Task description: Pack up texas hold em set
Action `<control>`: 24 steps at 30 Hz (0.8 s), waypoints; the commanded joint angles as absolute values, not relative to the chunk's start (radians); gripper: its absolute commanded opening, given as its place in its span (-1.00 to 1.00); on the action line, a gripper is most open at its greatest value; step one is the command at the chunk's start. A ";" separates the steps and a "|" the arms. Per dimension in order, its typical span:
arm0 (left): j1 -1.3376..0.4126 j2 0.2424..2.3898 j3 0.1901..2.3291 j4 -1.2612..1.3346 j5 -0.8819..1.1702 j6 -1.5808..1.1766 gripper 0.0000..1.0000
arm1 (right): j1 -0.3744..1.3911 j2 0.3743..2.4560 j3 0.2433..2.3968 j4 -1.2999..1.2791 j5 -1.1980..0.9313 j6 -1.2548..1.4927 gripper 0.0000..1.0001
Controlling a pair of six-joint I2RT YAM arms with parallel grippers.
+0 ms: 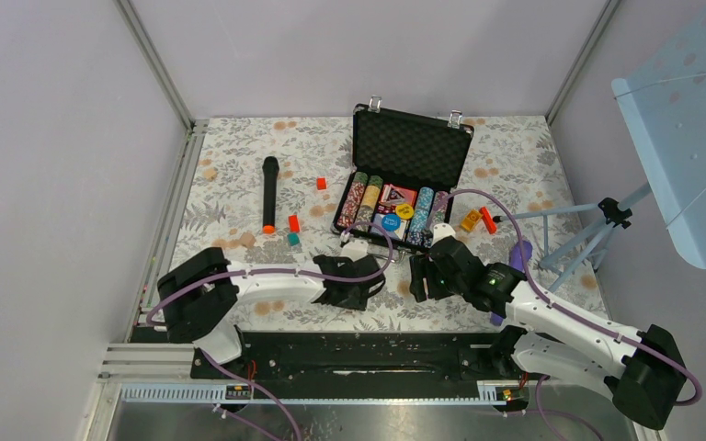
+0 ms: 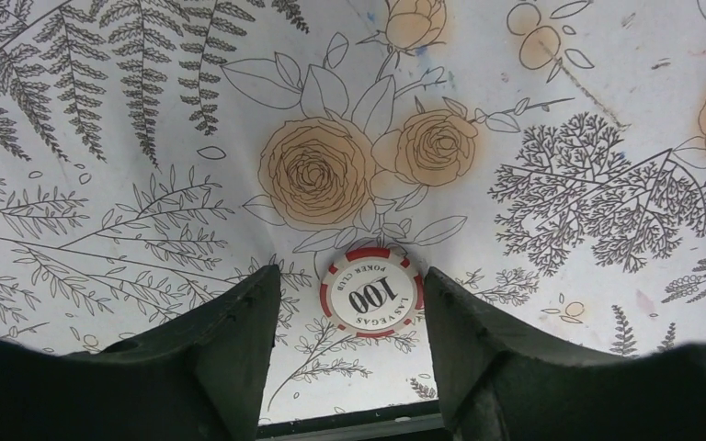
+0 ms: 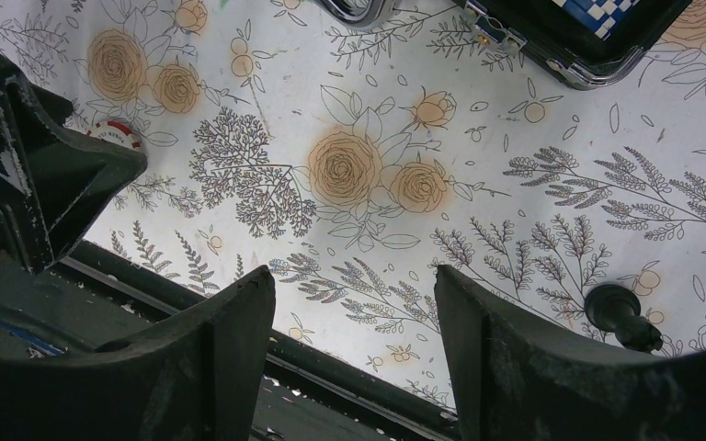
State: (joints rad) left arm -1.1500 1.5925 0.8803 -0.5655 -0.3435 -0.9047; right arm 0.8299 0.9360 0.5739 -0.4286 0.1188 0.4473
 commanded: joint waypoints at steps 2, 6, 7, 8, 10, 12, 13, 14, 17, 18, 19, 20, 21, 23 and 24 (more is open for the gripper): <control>-1.141 1.615 0.876 -0.514 -0.330 -0.884 0.09 | 0.822 0.919 0.604 -0.421 0.120 0.457 0.42; -1.143 1.612 0.870 -0.510 -0.314 -0.884 -0.08 | 0.821 0.916 0.603 -0.421 0.122 0.457 0.42; -1.143 1.606 0.866 -0.510 -0.313 -0.885 -0.09 | 0.822 0.916 0.602 -0.421 0.123 0.456 0.42; -1.143 1.601 0.863 -0.510 -0.312 -0.885 -0.09 | 0.822 0.918 0.602 -0.421 0.122 0.457 0.42; -1.143 1.592 0.857 -0.512 -0.305 -0.884 -0.09 | 0.822 0.919 0.604 -0.422 0.121 0.457 0.42; -1.145 1.585 0.854 -0.524 -0.300 -0.887 0.01 | 0.822 0.920 0.604 -0.422 0.122 0.457 0.42; -1.144 1.583 0.854 -0.531 -0.300 -0.888 0.04 | 0.822 0.922 0.604 -0.422 0.121 0.458 0.42; -1.146 1.582 0.854 -0.538 -0.301 -0.890 0.06 | 0.821 0.923 0.606 -0.420 0.119 0.457 0.42; -1.151 1.577 0.858 -0.557 -0.298 -0.892 0.07 | 0.822 0.925 0.605 -0.419 0.120 0.456 0.42; -1.154 1.577 0.857 -0.562 -0.299 -0.894 0.07 | 0.822 0.926 0.605 -0.420 0.120 0.458 0.42; -1.157 1.575 0.858 -0.565 -0.302 -0.896 0.07 | 0.822 0.925 0.606 -0.420 0.120 0.457 0.42; -1.159 1.574 0.858 -0.568 -0.303 -0.898 0.06 | 0.823 0.925 0.605 -0.419 0.120 0.457 0.42; -1.161 1.572 0.858 -0.571 -0.303 -0.899 0.06 | 0.823 0.926 0.604 -0.420 0.119 0.458 0.42; -1.165 1.570 0.858 -0.580 -0.305 -0.904 0.05 | 0.822 0.926 0.604 -0.420 0.120 0.459 0.42; -1.168 1.568 0.858 -0.585 -0.306 -0.905 0.05 | 0.822 0.926 0.604 -0.419 0.120 0.459 0.42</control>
State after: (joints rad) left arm -1.1545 1.5917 0.8749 -0.5377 -0.3283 -0.8852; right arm 0.8299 0.9314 0.5739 -0.4290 0.1188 0.4500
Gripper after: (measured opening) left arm 0.527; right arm 0.710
